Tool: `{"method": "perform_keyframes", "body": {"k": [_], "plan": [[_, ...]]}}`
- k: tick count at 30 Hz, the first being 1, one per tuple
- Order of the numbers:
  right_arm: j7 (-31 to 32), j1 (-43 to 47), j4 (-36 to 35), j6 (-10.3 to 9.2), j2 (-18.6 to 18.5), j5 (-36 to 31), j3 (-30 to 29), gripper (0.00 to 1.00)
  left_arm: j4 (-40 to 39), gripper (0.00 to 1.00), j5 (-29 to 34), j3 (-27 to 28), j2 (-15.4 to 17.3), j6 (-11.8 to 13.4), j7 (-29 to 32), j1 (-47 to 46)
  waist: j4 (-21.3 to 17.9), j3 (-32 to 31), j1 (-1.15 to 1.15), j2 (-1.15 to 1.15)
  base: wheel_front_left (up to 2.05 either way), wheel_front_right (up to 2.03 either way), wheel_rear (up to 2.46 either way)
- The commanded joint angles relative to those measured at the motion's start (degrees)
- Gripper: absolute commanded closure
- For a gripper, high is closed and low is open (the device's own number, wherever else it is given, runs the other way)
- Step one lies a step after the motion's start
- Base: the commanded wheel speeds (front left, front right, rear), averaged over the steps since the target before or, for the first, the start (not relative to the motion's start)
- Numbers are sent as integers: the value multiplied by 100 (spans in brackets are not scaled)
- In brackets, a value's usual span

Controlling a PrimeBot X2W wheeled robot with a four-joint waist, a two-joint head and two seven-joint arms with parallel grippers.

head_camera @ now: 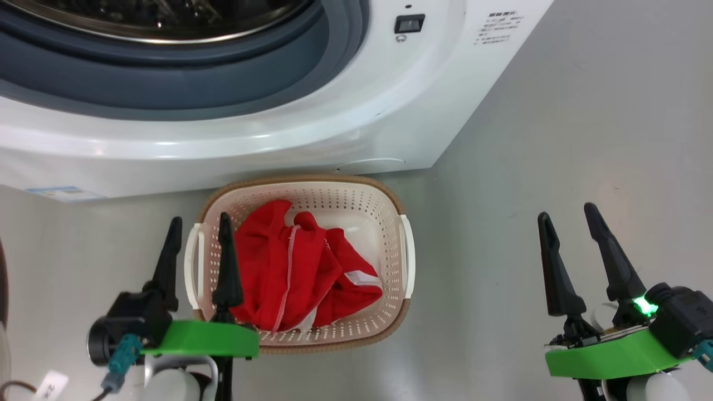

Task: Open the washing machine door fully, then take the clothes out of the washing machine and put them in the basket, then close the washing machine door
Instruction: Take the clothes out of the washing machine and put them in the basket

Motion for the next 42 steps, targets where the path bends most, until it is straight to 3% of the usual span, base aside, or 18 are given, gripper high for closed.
{"method": "perform_keyframes", "body": {"k": [1,17,42], "plan": [[-68,111,-124,9,-30,-58,141,0,-227,0,70,180,52,73,-47,144,11,-86,0,0,0,0,0],[-68,317,-14,9,-30,-128,244,0,-754,0,127,242,1,98,-47,711,-31,-701,0,0,0,0,0],[-68,819,217,9,-30,-139,352,0,-993,0,108,340,64,346,-38,1606,-72,-2021,0,0,0,0,0]]}}
